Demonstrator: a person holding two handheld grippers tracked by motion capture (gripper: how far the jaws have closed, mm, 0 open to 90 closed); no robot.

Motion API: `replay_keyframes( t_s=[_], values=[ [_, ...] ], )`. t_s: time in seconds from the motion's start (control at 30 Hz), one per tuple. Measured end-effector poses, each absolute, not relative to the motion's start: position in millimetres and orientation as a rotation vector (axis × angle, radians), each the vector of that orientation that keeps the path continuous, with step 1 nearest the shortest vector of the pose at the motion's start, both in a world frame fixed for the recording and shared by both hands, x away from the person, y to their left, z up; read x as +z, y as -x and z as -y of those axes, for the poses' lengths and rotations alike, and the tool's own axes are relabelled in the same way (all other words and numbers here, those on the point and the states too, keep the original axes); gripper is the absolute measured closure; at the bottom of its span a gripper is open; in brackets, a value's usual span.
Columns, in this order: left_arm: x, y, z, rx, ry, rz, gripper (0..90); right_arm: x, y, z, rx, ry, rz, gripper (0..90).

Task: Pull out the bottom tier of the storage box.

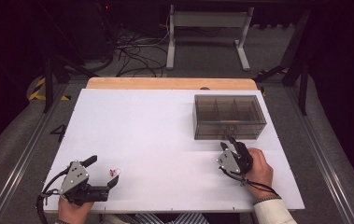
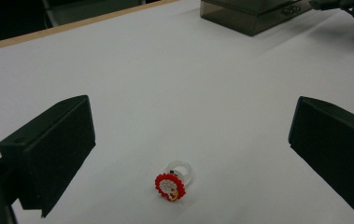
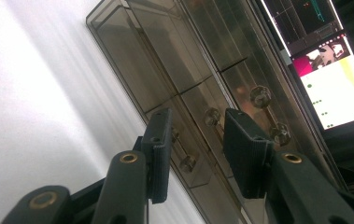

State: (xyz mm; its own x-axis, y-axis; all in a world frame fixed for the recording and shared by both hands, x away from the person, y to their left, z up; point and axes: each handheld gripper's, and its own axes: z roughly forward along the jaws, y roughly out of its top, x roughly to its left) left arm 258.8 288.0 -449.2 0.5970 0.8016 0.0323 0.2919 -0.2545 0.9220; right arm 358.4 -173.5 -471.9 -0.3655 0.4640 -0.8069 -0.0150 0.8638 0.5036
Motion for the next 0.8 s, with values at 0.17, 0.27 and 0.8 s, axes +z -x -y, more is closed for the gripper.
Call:
replay_keyframes(
  t_s=[0.17,0.27,0.8],
  values=[
    [-449,-259,-288,0.63,-1.815,-0.888,1.3,-476,-361,172,0.486,-0.318,-1.891,63.7],
    [-449,-259,-288,0.631,-1.815,-0.889,1.2,-478,-362,172,0.463,-0.301,-1.899,64.0],
    [-450,-259,-287,0.633,-1.815,-0.895,1.2,-491,-371,166,0.346,-0.238,-1.911,66.5]
  ],
)
